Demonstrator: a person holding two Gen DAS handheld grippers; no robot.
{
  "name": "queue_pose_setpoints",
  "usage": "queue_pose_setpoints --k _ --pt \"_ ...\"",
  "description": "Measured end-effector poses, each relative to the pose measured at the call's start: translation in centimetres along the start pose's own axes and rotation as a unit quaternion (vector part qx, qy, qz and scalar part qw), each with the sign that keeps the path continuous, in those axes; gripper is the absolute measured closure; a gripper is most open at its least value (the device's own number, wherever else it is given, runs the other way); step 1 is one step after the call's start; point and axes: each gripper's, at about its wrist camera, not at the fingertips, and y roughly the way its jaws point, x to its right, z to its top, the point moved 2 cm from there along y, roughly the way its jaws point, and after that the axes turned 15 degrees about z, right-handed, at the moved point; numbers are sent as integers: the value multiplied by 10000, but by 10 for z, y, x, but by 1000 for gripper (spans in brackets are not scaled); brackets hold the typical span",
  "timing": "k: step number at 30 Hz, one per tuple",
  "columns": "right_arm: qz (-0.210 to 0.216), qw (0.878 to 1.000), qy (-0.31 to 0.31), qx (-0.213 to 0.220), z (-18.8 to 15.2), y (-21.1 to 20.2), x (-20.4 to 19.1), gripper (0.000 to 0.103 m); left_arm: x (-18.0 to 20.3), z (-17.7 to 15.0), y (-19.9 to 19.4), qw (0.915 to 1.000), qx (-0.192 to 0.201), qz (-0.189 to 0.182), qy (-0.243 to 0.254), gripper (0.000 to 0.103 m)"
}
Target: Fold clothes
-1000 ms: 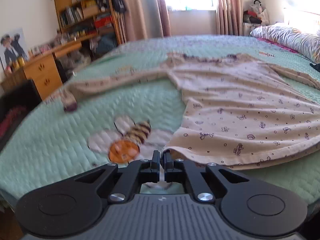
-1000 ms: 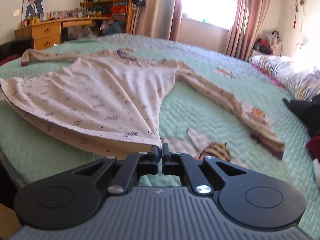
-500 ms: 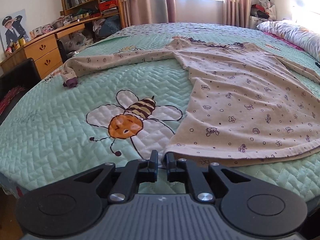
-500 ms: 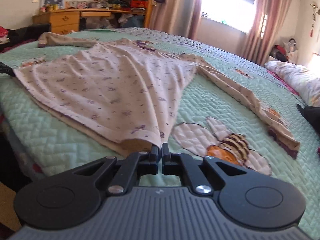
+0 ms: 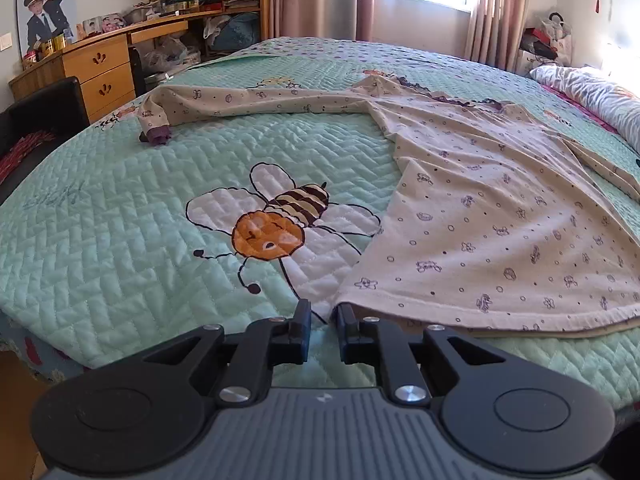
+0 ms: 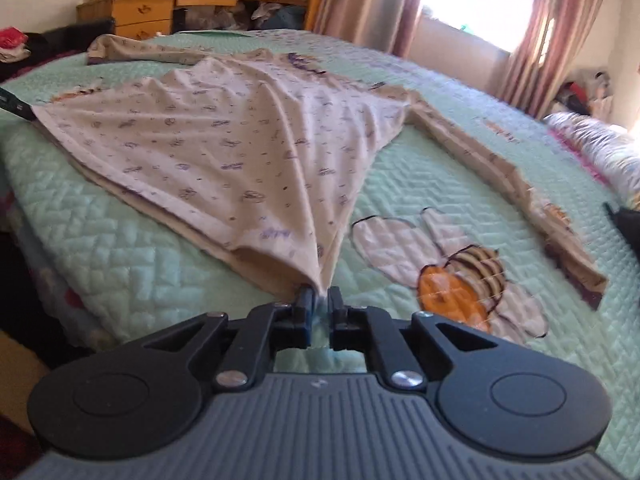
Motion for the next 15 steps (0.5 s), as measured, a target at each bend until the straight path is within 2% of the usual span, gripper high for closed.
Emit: queue_pose_setpoints --k 2,5,8,10,11,12,13,14,15 --pt "195 9997 167 34 2 -9 3 90 -6 -4 -3 9999 -52 84 18 89" --pt "504 9966 468 453 16 -31 6 90 -20 -8 -13 9999 -39 27 -105 89" --pt "895 9907 592 838 50 -31 4 90 -12 6 -21 9996 249 -105 112 85" --pt "1142 9868 617 972 81 -11 4 90 3 24 -24 9980 482 -339 240 71" --pt "1244 9850 619 1020 99 3 6 90 14 35 -25 9968 627 -372 313 60" --pt "1272 9836 644 1109 115 18 8 90 26 47 -25 9955 777 -389 387 49" --pt "1254 9822 683 1223 131 33 10 90 38 60 -23 9939 913 -404 465 42" --pt "1237 9806 722 1337 147 49 13 88 50 72 -21 9922 1045 -419 544 29" --pt "1240 9805 807 1294 156 69 13 82 59 83 -17 9909 1150 -389 585 23"
